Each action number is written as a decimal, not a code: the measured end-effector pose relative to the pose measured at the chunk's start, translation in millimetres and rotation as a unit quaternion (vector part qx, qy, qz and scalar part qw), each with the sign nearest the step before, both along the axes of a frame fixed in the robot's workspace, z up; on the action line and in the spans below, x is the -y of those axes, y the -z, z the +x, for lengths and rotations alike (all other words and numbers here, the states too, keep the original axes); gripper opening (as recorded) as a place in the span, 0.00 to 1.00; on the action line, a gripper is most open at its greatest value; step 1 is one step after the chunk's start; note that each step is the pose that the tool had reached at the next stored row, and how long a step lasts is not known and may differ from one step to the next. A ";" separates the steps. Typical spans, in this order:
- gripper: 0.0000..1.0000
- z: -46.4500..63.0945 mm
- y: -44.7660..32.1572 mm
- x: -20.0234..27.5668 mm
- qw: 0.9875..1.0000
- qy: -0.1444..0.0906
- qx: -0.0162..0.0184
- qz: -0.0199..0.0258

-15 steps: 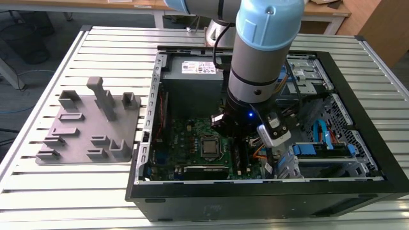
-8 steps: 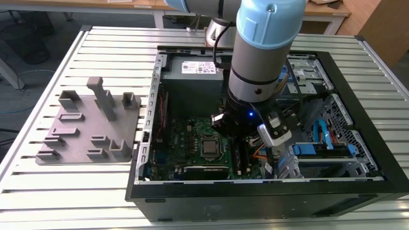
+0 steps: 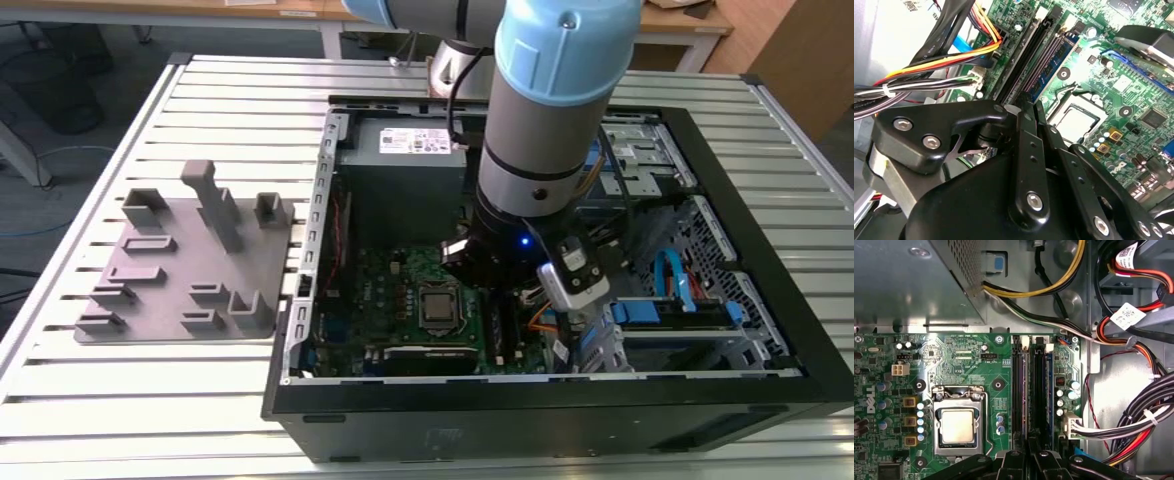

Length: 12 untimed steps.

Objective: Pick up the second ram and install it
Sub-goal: 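Insert the second ram into the second slot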

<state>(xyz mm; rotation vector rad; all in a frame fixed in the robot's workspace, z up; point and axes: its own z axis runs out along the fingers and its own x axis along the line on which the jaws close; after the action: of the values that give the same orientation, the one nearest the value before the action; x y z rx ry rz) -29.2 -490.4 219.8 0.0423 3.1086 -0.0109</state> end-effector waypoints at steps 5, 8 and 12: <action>0.14 0.3 0.4 -0.9 1.000 0.000 0.000 0.000; 0.14 0.3 0.8 -1.6 1.000 0.000 0.000 0.000; 0.14 0.8 1.3 -1.7 1.000 0.002 0.000 0.000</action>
<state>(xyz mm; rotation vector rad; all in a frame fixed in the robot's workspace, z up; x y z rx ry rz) -28.4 -488.8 218.5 0.0479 3.1086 -0.0110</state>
